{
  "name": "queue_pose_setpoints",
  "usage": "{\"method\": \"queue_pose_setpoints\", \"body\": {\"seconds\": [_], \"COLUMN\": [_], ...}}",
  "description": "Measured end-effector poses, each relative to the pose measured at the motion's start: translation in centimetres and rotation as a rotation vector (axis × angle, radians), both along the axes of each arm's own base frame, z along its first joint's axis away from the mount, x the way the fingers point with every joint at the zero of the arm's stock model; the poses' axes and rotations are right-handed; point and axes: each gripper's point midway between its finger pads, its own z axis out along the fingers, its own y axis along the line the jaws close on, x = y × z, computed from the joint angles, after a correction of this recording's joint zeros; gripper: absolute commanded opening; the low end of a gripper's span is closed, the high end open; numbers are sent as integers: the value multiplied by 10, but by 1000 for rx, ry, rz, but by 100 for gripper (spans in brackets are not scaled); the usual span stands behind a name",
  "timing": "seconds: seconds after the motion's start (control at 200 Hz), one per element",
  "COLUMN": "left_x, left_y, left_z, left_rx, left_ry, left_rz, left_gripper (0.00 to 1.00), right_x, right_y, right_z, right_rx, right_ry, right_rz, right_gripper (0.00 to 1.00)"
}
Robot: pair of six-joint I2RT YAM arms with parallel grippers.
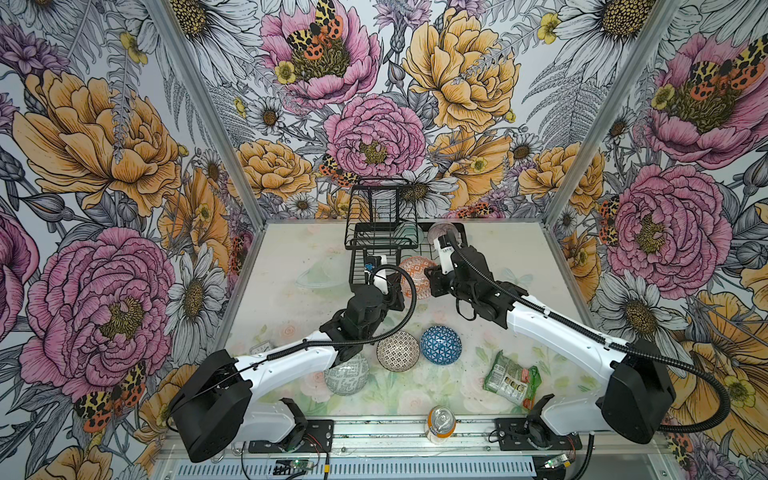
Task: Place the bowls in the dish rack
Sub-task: 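Grasp the bowl with the right gripper while the left gripper opens and releases it, then carry the orange-patterned bowl with the right gripper into the lower rack tier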
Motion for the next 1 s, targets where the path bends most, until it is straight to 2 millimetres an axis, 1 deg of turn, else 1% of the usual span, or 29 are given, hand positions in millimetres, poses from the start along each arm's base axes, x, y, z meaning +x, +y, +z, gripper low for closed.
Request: {"method": "queue_pose_setpoints", "body": {"seconds": [0.165, 0.18, 0.22, 0.285, 0.345, 0.45, 0.5, 0.565, 0.661, 0.791, 0.896, 1.001], "left_x": [2, 2, 2, 0, -3, -7, -9, -13, -15, -15, -14, -12], "left_y": [3, 3, 3, 3, 4, 4, 4, 4, 6, 13, 17, 20], "left_z": [-3, -3, -3, 0, 4, 19, 24, 27, 23, 9, 2, -4], "left_rx": [23, 27, 44, 88, 121, 167, 174, 198, 236, 280, 297, 305], "left_ry": [22, 25, 32, 39, 44, 39, 40, 41, 58, 100, 126, 147], "left_rz": [7, 6, 2, -12, -30, -63, -75, -94, -113, -129, -139, -148], "left_gripper": [1, 4, 15, 39, 59, 81, 88, 92, 99, 99, 99, 99], "right_x": [2, 2, 2, 4, 11, 21, 25, 28, 31, 37, 41, 43], "right_y": [1, 1, 1, -1, -10, -27, -34, -40, -43, -48, -53, -59], "right_z": [-2, -2, -2, 0, -1, 0, 0, 0, 2, 8, 12, 6], "right_rx": [-18, -21, -26, -44, -72, -119, -144, -177, -235, -351, -449, -565], "right_ry": [-1, -2, -9, -26, -42, -70, -82, -101, -141, -233, -352, -475], "right_rz": [18, 20, 24, 25, 1, -36, -51, -52, -30, 5, 26, 54], "right_gripper": [0, 0, 0, 0, 0, 0, 0, 0, 0, 0, 0, 0]}}
